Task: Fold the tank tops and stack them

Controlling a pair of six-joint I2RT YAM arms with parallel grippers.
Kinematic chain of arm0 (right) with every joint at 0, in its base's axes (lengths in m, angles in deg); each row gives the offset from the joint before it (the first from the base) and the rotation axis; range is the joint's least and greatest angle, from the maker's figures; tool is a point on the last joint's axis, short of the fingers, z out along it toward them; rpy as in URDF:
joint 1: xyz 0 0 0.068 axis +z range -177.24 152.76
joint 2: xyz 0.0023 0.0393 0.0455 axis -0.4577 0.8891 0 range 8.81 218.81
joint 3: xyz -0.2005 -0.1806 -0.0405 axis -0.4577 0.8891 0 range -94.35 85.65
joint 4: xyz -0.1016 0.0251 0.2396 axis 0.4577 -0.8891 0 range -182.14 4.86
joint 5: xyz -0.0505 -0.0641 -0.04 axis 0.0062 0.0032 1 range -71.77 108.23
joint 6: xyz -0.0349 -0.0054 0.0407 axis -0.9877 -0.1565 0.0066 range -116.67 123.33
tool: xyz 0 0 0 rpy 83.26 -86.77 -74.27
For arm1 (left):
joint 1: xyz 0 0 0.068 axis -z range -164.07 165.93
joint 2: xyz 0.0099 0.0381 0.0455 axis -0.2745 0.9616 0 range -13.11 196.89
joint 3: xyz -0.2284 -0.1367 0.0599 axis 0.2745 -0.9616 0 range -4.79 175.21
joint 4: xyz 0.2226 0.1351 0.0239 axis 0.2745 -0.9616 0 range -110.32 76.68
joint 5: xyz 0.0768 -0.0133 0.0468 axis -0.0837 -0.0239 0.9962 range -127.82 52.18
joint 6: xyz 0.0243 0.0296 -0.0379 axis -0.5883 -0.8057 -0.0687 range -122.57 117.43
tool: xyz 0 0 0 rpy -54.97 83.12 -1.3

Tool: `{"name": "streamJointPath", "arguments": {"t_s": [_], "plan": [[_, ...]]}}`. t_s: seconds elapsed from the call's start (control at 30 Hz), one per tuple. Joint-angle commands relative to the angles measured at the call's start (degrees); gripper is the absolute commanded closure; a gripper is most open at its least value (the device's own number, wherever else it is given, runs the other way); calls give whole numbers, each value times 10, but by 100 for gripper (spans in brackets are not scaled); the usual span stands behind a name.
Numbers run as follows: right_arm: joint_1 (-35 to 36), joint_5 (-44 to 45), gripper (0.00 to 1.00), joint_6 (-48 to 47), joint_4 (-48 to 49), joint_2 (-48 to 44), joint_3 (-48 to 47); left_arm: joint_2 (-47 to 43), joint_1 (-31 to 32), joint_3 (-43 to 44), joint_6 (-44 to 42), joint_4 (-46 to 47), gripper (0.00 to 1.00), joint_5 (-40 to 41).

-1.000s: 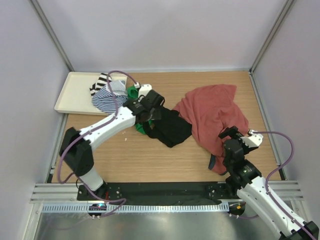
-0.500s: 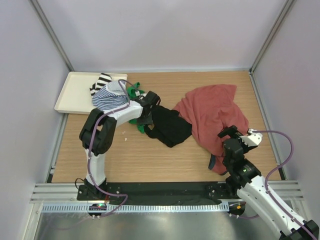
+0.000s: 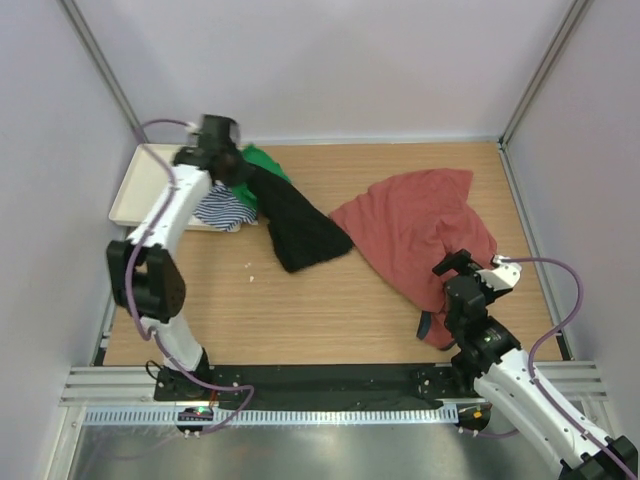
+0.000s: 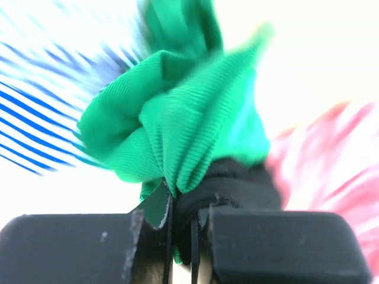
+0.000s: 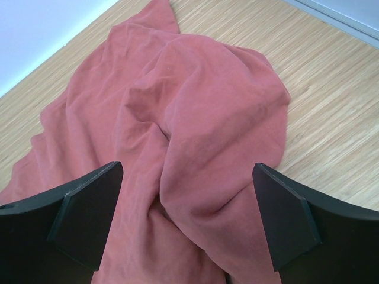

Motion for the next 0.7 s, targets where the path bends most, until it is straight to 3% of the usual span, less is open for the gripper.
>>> {"name": "streamJointPath", "arguments": {"t_s": [0.0,0.03,0.13,0.2,0.23,0.3,0.43,0.67], "plan": [[1,1,3,-6,37,10,-18,-113,-164,46,68,6,100,-37],[1,0,3,-6,37,13,-18,-132,-226,35,100,19,100,-33],[1,-4,3,-8,42,23,-21,-182,-279,-21,125,65,100,47],[1,-8,3,-9,48,31,-22,-188,-280,-44,120,81,80,99],[0,-9,3,-10,49,33,-22,-182,-280,-51,113,90,44,97],[1,-13,3,-11,49,36,-23,-158,-280,-40,88,92,1,36],[1,-13,2,-14,52,38,-23,-79,-268,4,54,37,0,-51],[1,-62,4,-43,79,52,-23,-130,-148,-25,-2,27,0,32]]}}
